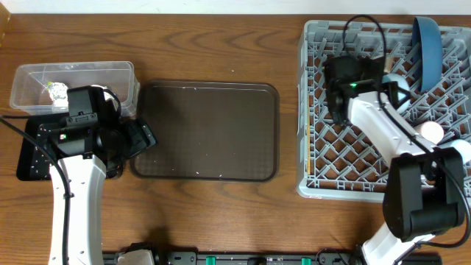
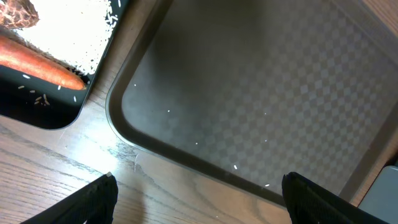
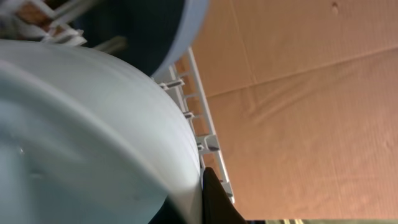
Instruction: Sort waste into correct bins and load items into the dishwasher rack
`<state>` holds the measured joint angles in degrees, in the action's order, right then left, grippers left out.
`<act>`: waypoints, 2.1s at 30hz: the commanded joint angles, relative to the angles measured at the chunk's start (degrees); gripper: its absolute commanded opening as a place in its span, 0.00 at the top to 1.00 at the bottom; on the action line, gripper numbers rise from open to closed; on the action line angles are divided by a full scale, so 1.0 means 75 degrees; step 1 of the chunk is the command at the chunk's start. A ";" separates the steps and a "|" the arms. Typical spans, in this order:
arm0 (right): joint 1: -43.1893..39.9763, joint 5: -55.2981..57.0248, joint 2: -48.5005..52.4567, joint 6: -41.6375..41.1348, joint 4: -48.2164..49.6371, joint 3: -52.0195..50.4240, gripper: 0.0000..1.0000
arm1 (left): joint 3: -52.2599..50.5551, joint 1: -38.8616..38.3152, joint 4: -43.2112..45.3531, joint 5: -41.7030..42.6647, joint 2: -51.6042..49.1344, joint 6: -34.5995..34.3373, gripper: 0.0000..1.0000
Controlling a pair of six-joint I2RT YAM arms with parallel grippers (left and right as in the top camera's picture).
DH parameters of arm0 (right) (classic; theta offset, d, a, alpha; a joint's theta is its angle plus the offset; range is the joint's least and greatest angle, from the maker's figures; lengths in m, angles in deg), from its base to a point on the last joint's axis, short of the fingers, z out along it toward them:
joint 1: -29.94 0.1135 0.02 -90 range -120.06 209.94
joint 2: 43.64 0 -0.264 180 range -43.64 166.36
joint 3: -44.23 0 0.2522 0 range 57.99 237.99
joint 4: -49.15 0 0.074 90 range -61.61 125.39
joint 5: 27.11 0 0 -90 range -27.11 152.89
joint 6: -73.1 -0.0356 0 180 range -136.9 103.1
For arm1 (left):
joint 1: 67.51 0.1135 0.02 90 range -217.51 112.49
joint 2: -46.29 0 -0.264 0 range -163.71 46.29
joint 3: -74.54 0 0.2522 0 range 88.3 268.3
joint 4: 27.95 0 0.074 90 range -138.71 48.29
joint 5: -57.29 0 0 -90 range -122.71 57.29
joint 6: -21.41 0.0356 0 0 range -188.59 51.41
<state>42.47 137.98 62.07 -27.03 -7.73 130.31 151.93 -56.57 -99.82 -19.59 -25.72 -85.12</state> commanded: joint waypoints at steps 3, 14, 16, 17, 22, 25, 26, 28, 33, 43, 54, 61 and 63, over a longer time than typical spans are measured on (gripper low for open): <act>0.0178 -0.1233 0.0367 -0.0749 -0.0609 -0.0108 0.99 | -0.0044 0.0038 -0.0017 -0.0015 -0.0044 -0.0064 0.15; 0.0289 -0.4118 0.0364 -0.0851 -0.1644 -0.0108 0.62 | -0.0044 0.0038 -0.0017 -0.0015 -0.0044 -0.0157 0.14; 0.0289 -0.4657 0.0361 -0.0947 -0.1801 -0.0108 0.60 | -0.0044 0.0038 -0.0017 -0.0015 -0.0044 -0.0157 0.15; 0.0291 -0.4876 0.0350 -0.1090 -0.1903 -0.0108 0.58 | -0.0044 0.0038 -0.0020 -0.0015 -0.0044 -0.0157 0.15; 0.0291 -0.5458 0.0189 -0.1562 -0.2317 -0.0108 0.42 | -0.0044 0.0038 -0.0017 -0.0015 -0.0044 -0.0157 0.15; 0.0291 -0.5721 -0.0096 -0.1559 -0.2340 -0.0108 0.28 | -0.0044 0.0038 -0.0017 -0.0015 -0.0044 -0.0157 0.15; 0.0289 -0.5829 -0.0251 -0.1542 -0.2334 -0.0108 0.26 | -0.0044 0.0038 -0.0017 -0.0017 -0.0044 -0.0157 0.14; 0.0289 -0.6059 -0.0595 -0.1306 -0.2273 -0.0108 0.22 | -0.0044 0.0038 -0.0017 -0.0015 -0.0044 -0.0157 0.15; 0.0227 -0.6717 -0.1614 -0.0638 -0.1993 -0.0108 0.18 | -0.0044 0.0038 -0.0017 -0.0017 -0.0044 -0.0157 0.15; 0.0041 -0.9716 -0.2865 0.0839 -0.1349 -0.0108 0.17 | -0.0044 0.0038 -0.0017 -0.0015 -0.0044 -0.0157 0.15; 0.0883 -1.3076 -0.2084 0.0839 0.0189 -0.0108 0.78 | -0.0044 0.0038 -0.0017 -0.0015 -0.0044 -0.0160 0.14; 0.1641 -1.2217 -0.0944 0.0548 0.0137 -0.0108 0.85 | -0.0044 0.0038 -0.0020 -0.0017 -0.0044 -0.0160 0.14; 0.1591 -1.1063 -0.0746 -0.0236 -0.0242 -0.0108 0.92 | -0.0044 0.0038 -0.0023 -0.0017 -0.0044 -0.0157 0.14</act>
<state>54.74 45.41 54.71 -22.68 -7.66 129.63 151.85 -56.57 -99.84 -19.56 -25.72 -85.54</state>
